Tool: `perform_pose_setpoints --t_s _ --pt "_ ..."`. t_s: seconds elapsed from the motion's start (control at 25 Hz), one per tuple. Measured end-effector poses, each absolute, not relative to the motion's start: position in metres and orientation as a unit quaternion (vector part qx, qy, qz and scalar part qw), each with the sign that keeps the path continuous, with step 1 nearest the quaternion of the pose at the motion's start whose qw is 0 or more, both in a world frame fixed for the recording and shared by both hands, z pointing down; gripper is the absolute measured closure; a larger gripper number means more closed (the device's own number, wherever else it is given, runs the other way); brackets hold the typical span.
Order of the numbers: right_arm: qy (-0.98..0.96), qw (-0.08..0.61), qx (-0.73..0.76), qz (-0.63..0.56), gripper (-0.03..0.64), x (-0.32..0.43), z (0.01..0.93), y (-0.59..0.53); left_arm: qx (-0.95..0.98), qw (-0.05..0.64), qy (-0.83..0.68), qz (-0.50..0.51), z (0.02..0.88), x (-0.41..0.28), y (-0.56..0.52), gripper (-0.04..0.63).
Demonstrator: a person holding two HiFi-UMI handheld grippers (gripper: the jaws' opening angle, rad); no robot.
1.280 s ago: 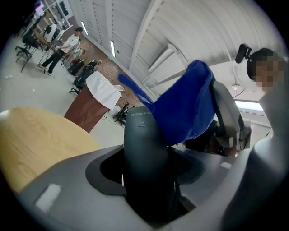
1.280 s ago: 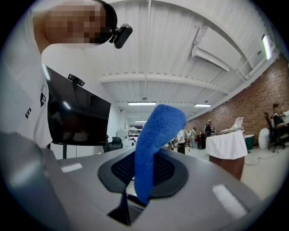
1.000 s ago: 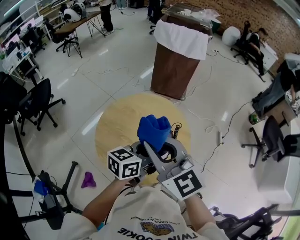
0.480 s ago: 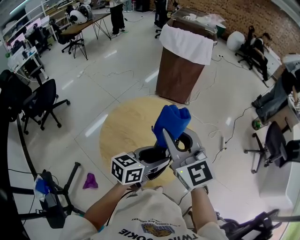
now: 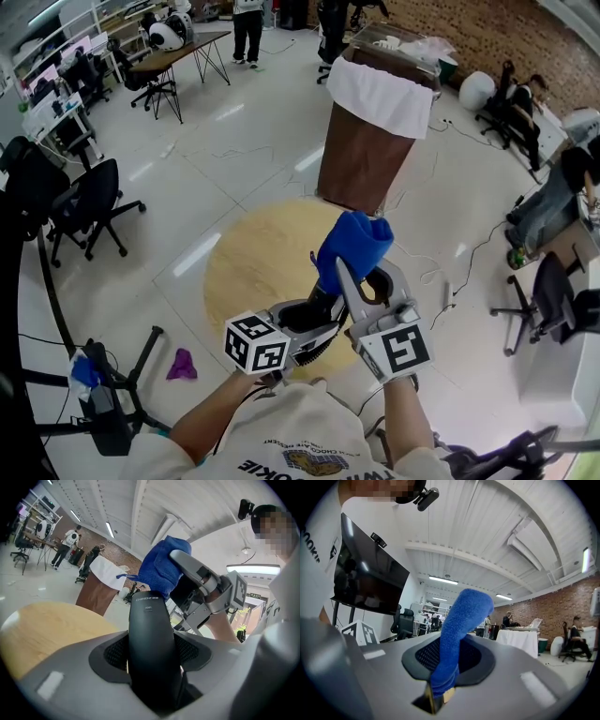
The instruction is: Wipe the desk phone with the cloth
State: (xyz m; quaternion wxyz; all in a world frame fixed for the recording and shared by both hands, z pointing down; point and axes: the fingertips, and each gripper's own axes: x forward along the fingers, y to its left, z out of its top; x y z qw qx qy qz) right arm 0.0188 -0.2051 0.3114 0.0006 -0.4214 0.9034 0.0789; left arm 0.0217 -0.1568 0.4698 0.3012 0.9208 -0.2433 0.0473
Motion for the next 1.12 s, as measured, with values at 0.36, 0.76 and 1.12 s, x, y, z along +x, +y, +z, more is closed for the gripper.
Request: perform_pose_setpoints --t_s 0.36,0.76,1.12 --pt "0.882 0.039 -0.459 0.101 0.557 0.042 0.305 -0.185 0.889 0.325 -0.312 0.085 0.519 0.000 -0.179 0.327" --pt "0.879 -0.011 -0.477 0.017 0.556 0.058 0.385 -0.163 0.822 0.348 -0.393 0.223 0.620 -0.021 -0.208 0.327" --pt "0.878 -0.032 -0.478 -0.022 0.556 0.060 0.417 -0.150 0.771 0.333 -0.418 0.347 0.689 -0.025 -0.215 0.327"
